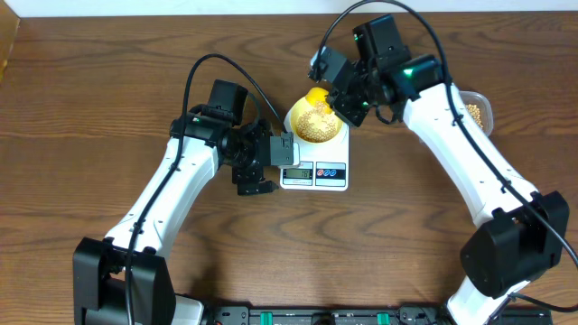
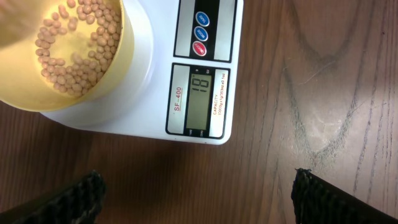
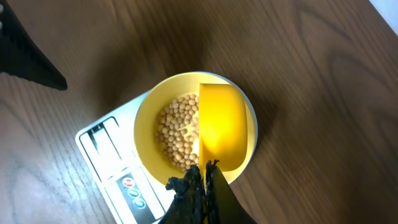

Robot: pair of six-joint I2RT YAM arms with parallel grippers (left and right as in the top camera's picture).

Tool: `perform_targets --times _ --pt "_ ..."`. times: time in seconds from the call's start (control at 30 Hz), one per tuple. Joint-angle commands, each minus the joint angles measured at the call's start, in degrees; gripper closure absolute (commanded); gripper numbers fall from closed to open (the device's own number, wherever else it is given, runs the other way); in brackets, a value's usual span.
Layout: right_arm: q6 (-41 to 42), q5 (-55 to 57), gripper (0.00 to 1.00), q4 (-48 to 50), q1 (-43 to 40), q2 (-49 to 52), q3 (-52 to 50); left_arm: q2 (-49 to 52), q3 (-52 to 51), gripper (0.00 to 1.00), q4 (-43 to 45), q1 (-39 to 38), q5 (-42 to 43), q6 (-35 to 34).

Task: Scoop item into bowl and weigh 50g on scale
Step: 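Tilt the scoop with the right gripper to pour soybeans into the bowl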

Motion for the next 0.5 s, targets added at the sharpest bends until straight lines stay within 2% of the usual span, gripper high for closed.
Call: perform_targets --times 0.0,0.13,0.47 --pt "-2.0 4.2 0.99 0.2 1.4 -0.6 0.7 -0.6 -0.2 0.02 -0.1 0.3 1.3 0.2" --pt "-2.2 7.8 0.99 0.8 2.2 -0.6 0.7 -0.6 -0.2 0.03 -0.1 0.3 1.3 0.2" --pt "-2.1 7.8 0.99 1.2 3.0 -0.6 0.7 -0.6 -0.2 0.02 -0.1 0.3 1.3 0.2"
